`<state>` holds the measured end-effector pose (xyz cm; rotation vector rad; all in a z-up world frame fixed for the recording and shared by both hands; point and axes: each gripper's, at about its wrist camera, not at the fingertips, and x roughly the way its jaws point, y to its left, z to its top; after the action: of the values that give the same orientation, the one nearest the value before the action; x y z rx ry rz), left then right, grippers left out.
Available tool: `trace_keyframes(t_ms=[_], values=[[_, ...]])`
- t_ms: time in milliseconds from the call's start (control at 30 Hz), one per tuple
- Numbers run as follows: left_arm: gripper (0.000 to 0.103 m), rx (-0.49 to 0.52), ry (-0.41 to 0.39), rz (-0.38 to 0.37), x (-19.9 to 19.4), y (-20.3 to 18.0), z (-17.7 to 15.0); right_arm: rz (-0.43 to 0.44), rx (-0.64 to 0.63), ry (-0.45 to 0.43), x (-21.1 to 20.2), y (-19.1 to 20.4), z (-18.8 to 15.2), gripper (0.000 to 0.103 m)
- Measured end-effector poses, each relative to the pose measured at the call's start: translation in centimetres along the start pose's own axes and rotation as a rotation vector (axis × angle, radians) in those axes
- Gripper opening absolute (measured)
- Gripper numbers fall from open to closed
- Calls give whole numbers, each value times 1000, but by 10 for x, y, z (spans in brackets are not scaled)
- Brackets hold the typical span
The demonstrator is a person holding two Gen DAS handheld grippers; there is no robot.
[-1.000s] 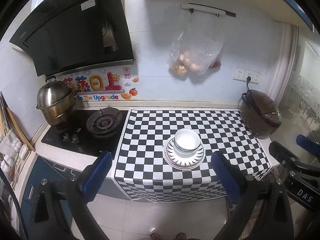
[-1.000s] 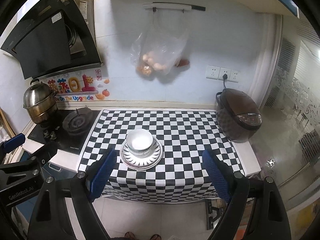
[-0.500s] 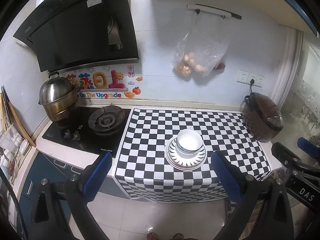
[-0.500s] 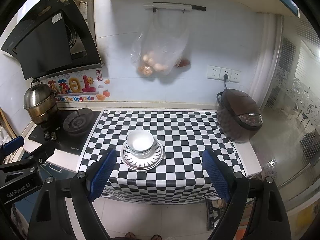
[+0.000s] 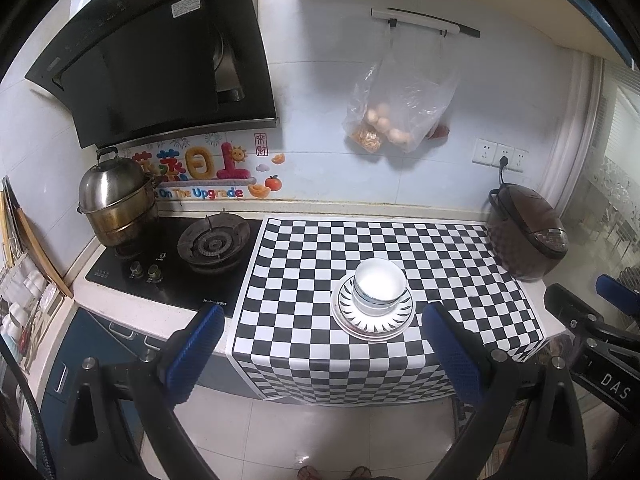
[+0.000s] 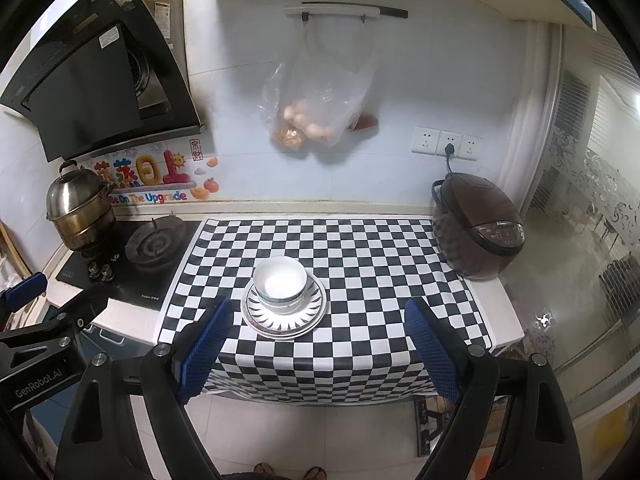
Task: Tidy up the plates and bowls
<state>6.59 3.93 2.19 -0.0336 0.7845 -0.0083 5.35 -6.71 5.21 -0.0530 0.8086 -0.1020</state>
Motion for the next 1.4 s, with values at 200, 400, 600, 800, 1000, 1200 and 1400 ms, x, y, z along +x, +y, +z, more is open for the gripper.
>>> trace_keyframes(t_ms=[200,400,600,800,1000,1200,1400], values=[[101,7,2,-1,-1,1,1,0,2,-2,-2,0,-1,90],[102,10,-1,2,0,1,1,4,3,0,-3,1,-1,90],[102,15,-4,1,-1,4,2,2,2,-6,-7,4,-3,90],[101,10,-4,7,-2,2,1,3,5,-6,-9,6,-3,90],[101,15,-4,-4,-3,9,5,-1,12,-3,-11,6,-6,90],[102,32,-3,-17,0,11,9,-11,23,-5,-12,4,-6,90],[101,37,-5,-25,1,11,11,-11,25,-5,-13,4,-7,90]])
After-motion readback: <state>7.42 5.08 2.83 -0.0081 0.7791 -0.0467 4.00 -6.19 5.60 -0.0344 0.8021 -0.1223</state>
